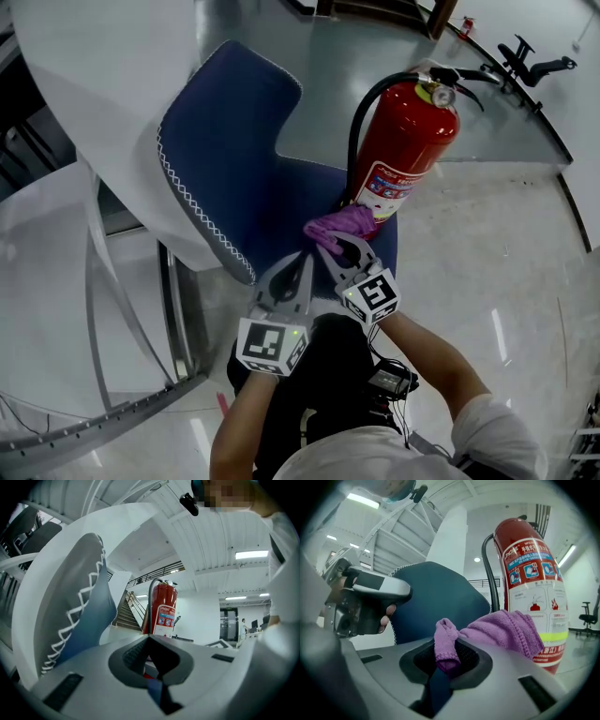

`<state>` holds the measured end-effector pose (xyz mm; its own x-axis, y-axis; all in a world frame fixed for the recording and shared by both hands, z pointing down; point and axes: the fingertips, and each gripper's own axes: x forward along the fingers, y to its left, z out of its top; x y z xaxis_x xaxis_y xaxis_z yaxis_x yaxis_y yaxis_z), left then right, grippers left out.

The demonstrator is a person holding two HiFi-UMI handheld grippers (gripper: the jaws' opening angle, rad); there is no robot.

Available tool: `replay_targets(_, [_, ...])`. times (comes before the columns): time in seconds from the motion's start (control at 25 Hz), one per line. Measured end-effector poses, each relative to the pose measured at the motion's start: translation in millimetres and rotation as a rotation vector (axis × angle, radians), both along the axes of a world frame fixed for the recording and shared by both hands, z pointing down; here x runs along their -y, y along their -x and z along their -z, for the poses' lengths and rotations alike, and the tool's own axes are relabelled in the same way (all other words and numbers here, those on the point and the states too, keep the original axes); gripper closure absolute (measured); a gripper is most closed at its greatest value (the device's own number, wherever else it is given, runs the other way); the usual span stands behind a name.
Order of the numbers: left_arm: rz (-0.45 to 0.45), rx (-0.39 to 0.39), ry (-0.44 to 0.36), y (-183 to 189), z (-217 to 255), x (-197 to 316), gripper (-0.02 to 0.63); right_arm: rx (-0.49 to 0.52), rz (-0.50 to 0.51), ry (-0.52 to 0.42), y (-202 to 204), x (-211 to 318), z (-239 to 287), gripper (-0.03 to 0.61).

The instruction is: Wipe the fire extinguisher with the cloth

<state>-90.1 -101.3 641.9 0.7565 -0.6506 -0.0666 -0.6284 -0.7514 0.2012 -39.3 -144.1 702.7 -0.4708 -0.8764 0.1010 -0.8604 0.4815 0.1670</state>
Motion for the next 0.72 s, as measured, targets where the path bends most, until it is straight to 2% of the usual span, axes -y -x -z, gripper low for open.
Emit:
replay_targets(0.28, [0.000,-0.002,0.008,1,-6,-1,0.609,0.054,0.004,0.113,3,0,-33,0.520])
replay_targets(0.44, [0.000,-0.001,0.008,1,-10,-4,0.609,0.117,0.011,0.196,3,4,-46,0.520])
replay_targets(0.72, [0.025,-0.011,0.000,3,-9,-7,0.609,0.214,0.003,0.286,-1,2,-56,0.520])
